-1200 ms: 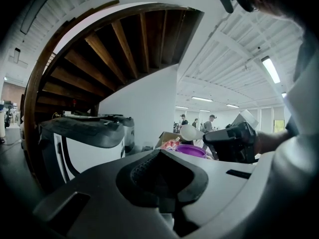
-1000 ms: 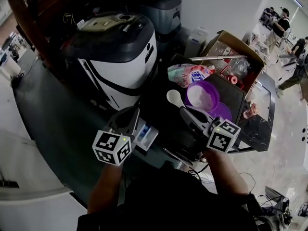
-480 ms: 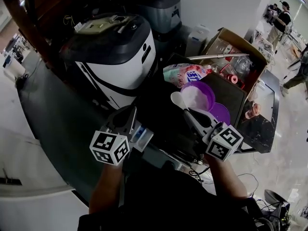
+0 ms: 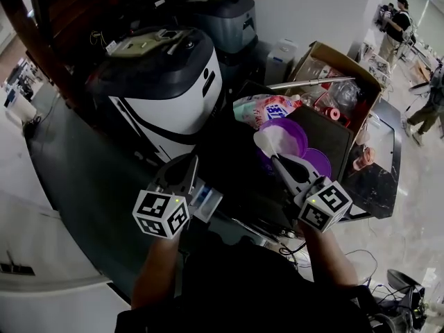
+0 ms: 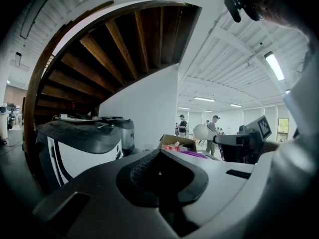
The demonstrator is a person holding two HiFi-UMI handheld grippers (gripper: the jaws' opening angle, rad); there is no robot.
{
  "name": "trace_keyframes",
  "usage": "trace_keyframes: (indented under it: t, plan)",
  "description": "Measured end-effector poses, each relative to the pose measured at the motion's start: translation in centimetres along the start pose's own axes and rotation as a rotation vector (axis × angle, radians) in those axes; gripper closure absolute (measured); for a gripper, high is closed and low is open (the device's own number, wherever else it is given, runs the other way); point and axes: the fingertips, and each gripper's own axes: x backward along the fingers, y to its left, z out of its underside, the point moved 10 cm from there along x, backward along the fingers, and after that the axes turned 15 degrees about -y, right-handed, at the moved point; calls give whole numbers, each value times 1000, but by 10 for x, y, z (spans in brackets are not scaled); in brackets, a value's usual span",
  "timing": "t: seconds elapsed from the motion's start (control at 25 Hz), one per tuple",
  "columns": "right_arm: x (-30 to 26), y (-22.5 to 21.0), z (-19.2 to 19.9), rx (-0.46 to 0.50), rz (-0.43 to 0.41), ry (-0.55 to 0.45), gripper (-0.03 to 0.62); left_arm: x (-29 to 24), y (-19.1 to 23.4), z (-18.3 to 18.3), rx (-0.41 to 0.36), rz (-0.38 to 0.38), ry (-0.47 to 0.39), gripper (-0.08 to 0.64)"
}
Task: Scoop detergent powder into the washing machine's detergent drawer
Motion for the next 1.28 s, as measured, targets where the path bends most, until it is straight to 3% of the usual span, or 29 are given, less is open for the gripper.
trace_keyframes:
  t: [0.4, 1.28]
  plan:
    - [-21, 6, -7, 39, 44, -16, 572, -2, 26, -2, -16, 24, -17, 554]
    - [-40, -2, -2, 77, 37, 1, 573, -19, 40, -3, 0, 23, -3, 554]
